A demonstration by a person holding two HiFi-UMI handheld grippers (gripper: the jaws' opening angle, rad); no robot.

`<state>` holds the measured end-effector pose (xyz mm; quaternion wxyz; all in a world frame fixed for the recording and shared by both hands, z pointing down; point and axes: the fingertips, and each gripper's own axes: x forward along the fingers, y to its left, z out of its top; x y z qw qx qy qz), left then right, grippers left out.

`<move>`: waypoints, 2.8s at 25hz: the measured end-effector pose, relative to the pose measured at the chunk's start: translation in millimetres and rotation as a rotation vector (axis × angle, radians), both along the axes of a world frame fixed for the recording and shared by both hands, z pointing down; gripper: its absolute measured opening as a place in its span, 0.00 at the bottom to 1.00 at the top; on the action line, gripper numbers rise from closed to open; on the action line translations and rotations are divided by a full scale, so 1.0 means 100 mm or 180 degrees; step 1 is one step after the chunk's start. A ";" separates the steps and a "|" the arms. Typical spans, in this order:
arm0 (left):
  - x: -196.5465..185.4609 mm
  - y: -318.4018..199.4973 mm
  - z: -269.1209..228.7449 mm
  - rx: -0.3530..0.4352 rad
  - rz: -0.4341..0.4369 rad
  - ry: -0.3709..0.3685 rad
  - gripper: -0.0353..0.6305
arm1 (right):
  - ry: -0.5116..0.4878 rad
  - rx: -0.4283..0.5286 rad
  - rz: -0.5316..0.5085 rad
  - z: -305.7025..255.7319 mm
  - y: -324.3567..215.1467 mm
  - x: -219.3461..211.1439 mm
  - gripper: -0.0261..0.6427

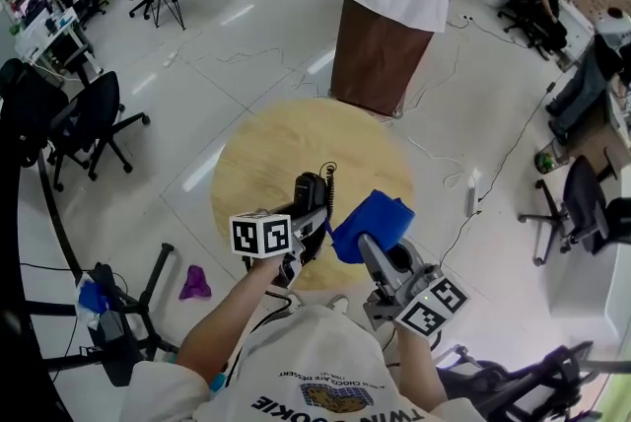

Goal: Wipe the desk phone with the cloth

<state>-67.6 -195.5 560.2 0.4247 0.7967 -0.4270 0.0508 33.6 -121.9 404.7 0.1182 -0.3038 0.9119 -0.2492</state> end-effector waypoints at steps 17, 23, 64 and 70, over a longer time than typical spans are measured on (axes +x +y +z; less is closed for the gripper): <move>0.01 -0.16 1.16 -0.0768 0.0158 -0.1368 0.43 | 0.0890 0.0116 0.0502 0.30 -0.09 -0.05 0.13; 0.03 -0.20 1.33 -0.0959 0.0211 -0.1576 0.44 | 0.0961 0.0193 0.0472 0.28 -0.07 -0.10 0.13; -0.55 0.49 -1.10 0.1824 -0.0129 -0.0515 0.05 | 0.1341 0.0551 0.0640 -0.05 0.12 -0.74 0.13; -0.51 0.97 -1.58 0.2229 -0.0198 -0.0567 0.05 | 0.1327 0.0815 0.0560 -0.27 0.36 -0.78 0.13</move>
